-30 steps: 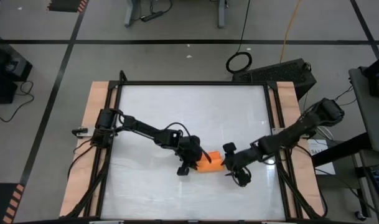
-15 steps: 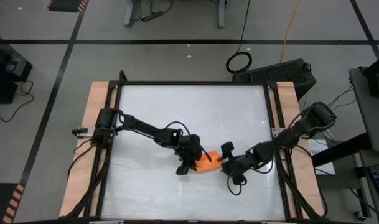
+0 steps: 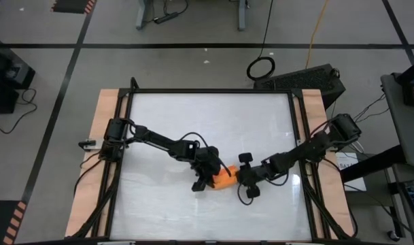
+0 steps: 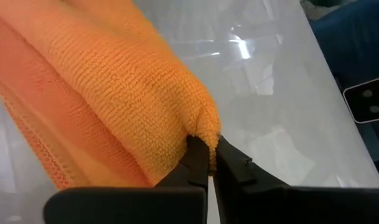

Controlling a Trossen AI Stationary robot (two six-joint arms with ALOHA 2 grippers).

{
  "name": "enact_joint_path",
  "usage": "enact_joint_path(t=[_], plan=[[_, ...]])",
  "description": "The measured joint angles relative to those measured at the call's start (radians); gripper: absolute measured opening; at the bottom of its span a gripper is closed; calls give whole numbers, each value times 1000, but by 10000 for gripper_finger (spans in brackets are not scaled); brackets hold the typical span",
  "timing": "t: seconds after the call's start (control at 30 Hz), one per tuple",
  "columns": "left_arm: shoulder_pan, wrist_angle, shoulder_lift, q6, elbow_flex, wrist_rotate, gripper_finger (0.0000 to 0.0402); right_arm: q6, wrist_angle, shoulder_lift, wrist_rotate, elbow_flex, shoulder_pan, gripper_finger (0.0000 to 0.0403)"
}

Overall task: Roll towel
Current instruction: Roll the towel

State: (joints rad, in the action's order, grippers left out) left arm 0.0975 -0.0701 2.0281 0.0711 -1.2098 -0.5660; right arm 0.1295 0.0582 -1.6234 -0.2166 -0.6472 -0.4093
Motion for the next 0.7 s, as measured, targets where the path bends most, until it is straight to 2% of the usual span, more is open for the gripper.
enact_joint_path(t=[0.1, 0.17, 0.47, 0.7], plan=[[1, -19, 0, 1, 0, -6, 8, 47, 1, 12, 115, 0, 27, 39], [0, -39, 0, 3, -1, -15, 8, 68, 2, 26, 219, 0, 44, 13], [0, -54, -5, 77, -5, -58, 8, 234, 19, 90, 583, 3, 153, 8], [-16, -65, -20, 160, -3, -73, 9, 309, 25, 90, 698, 4, 223, 5]])
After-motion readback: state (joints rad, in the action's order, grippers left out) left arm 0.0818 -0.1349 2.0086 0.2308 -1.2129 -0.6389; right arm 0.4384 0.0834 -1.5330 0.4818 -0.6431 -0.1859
